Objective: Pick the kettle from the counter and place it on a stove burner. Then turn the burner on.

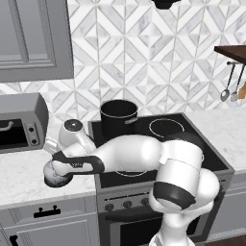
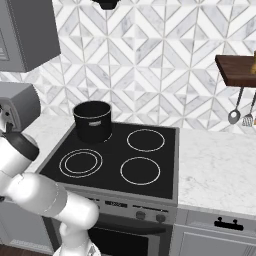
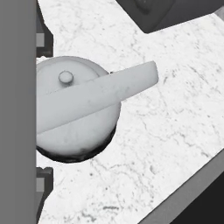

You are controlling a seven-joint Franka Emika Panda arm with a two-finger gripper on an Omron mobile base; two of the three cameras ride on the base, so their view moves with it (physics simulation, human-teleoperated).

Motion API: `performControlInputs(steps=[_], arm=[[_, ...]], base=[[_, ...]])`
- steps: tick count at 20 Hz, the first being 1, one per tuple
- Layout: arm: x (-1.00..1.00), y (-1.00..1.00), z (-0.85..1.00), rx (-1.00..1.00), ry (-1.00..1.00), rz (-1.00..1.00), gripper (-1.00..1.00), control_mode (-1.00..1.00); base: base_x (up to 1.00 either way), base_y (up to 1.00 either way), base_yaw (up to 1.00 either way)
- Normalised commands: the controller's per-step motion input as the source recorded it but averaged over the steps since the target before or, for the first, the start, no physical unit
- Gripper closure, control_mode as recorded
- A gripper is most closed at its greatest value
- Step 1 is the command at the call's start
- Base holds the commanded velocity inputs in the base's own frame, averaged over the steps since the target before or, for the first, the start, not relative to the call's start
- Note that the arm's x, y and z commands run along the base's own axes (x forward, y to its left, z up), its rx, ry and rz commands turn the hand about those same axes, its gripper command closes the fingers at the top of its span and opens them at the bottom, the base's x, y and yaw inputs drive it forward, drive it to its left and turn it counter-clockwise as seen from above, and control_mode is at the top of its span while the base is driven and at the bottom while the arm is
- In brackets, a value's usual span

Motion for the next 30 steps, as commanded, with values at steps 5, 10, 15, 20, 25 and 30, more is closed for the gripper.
performControlInputs(steps=[5,10,15,20,25,30], arm=[[0.00,-0.08,0.00,0.00,0.00,-0.04,-1.00,-1.00],[0.00,0.00,0.00,0.00,0.00,0.00,-1.00,-1.00],[0.00,0.00,0.00,0.00,0.00,0.00,-1.00,-1.00],[0.00,0.00,0.00,0.00,0.00,0.00,1.00,-1.00],[0.06,0.00,0.00,0.00,0.01,0.00,1.00,-1.00],[0.08,0.00,0.00,0.00,0.02,0.00,1.00,-1.00]], base=[[0.00,0.00,0.00],[0.00,0.00,0.00],[0.00,0.00,0.00],[0.00,0.00,0.00],[0.00,0.00,0.00],[0.00,0.00,0.00]])
